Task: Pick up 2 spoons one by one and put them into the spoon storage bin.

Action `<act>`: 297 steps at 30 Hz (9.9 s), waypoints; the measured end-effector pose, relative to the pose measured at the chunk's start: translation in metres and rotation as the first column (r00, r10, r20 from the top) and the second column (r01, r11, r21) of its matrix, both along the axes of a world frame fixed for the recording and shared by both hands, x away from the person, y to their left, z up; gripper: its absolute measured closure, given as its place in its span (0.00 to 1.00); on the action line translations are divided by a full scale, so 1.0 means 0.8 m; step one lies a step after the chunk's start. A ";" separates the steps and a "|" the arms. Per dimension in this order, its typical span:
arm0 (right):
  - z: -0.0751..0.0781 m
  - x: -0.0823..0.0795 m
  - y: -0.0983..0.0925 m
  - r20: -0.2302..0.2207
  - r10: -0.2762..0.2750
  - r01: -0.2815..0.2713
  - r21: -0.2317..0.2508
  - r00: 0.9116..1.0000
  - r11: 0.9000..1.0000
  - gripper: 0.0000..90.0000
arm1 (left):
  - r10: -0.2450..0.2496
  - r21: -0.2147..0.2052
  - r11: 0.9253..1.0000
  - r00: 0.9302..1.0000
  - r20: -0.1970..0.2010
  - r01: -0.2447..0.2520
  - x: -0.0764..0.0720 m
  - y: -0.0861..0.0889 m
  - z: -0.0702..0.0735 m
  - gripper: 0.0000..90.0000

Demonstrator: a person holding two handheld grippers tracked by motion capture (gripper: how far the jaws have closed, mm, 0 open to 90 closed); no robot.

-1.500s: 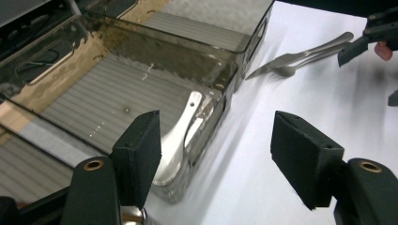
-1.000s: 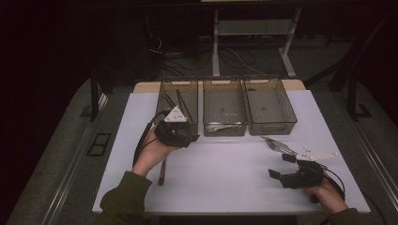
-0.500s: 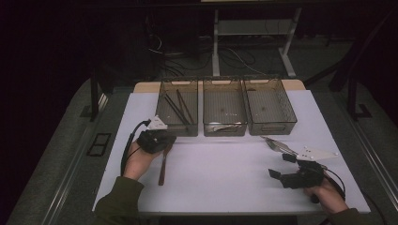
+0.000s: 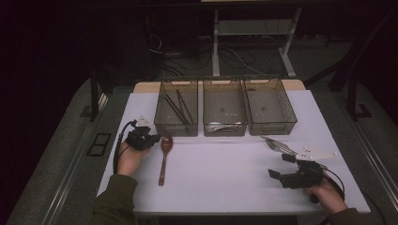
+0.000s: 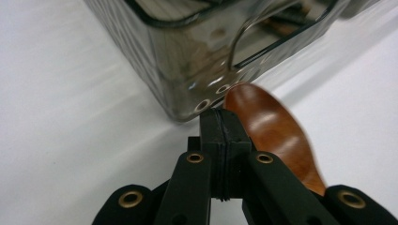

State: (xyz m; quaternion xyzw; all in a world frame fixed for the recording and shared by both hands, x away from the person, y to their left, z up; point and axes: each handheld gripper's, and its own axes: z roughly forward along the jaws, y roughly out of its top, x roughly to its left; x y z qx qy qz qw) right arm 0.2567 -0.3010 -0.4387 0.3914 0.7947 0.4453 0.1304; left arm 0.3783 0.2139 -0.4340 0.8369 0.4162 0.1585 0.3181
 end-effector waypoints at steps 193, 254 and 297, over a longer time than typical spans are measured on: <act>-0.009 0.004 0.017 0.009 0.012 -0.012 -0.015 1.000 1.000 0.16 | -0.402 -0.156 0.906 0.915 -0.022 0.394 -0.070 -0.129 0.029 0.89; -0.007 0.002 0.011 0.006 0.002 -0.002 0.007 1.000 1.000 0.16 | -0.357 -0.247 0.888 0.920 0.162 0.388 0.066 -0.258 0.120 0.89; -0.004 0.000 0.006 0.014 0.008 -0.008 0.021 1.000 1.000 0.16 | -0.177 -0.184 0.965 0.981 0.080 0.189 0.150 -0.305 0.074 0.57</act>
